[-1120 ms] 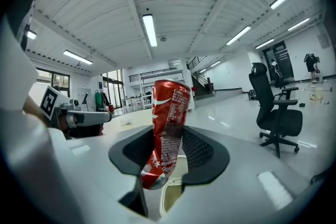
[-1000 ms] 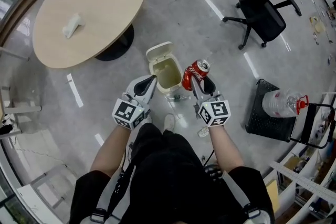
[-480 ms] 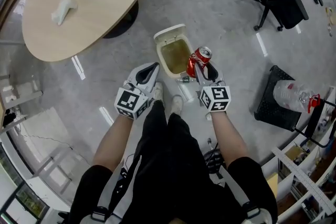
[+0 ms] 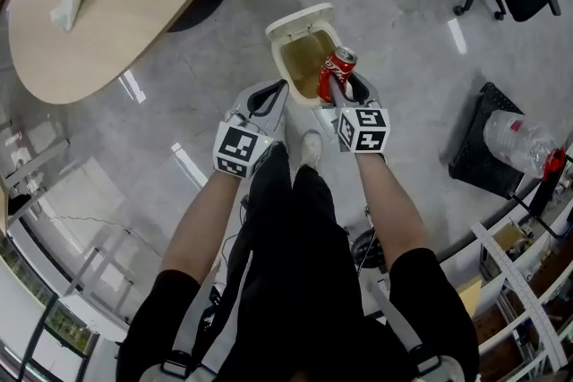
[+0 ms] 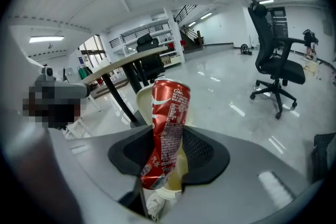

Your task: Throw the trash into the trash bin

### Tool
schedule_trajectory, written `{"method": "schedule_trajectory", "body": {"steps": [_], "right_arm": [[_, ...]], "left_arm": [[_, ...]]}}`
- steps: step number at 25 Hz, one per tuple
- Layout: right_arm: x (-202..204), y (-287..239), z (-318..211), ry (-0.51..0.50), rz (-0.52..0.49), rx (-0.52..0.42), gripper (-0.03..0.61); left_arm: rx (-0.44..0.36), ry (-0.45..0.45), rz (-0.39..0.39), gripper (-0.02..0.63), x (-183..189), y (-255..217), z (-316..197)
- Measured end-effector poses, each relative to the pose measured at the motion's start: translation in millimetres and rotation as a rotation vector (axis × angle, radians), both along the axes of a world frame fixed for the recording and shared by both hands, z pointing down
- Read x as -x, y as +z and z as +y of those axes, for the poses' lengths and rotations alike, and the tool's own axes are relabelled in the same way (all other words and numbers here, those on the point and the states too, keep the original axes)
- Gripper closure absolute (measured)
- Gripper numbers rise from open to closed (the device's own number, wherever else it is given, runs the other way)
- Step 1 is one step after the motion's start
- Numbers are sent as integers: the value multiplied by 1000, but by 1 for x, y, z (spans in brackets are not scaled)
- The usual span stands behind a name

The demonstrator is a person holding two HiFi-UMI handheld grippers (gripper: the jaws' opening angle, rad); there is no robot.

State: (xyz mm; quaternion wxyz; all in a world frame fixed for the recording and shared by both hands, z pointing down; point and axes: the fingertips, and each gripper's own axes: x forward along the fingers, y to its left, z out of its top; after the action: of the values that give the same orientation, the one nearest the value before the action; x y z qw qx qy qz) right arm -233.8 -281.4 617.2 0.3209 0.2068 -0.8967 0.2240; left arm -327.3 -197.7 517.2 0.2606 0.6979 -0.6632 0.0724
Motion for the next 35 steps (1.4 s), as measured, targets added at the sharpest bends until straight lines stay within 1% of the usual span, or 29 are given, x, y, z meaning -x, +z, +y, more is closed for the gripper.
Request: {"method": "schedule_trajectory", "body": {"steps": [4, 9, 13, 15, 19, 20, 21, 22, 24, 27, 30, 35], "right_arm": [[-4, 56, 8, -14, 88, 58, 416], [-9, 113, 20, -27, 216, 128, 414], [-7, 136, 21, 22, 267, 198, 413], [-6, 143, 20, 48, 280, 215, 411], [-2, 145, 17, 100, 255, 223, 407], [-2, 144, 17, 115, 244, 231, 383], [-3, 142, 16, 126, 236, 242, 331], [-3, 141, 15, 132, 229, 248, 318], [-6, 136, 12, 134, 220, 246, 323], [-11, 126, 5, 134, 217, 218, 374], [-17, 118, -6, 155, 207, 188, 394], [-19, 81, -22, 178, 117, 131, 474]], "left_arm": [[41, 2, 27, 611, -7, 23, 6], [71, -31, 76, 611, -7, 40, 27], [84, -51, 102, 611, -4, 48, 41], [97, -52, 114, 611, -5, 52, 46], [118, -57, 119, 611, -4, 59, 56], [120, -59, 115, 611, -3, 61, 57], [121, -61, 116, 611, -3, 63, 58], [122, -62, 122, 611, -3, 63, 57], [115, -65, 130, 611, -2, 60, 54], [98, -79, 122, 611, 2, 55, 50], [85, -88, 106, 611, 6, 50, 45], [58, -109, 81, 611, 13, 34, 37]]}}
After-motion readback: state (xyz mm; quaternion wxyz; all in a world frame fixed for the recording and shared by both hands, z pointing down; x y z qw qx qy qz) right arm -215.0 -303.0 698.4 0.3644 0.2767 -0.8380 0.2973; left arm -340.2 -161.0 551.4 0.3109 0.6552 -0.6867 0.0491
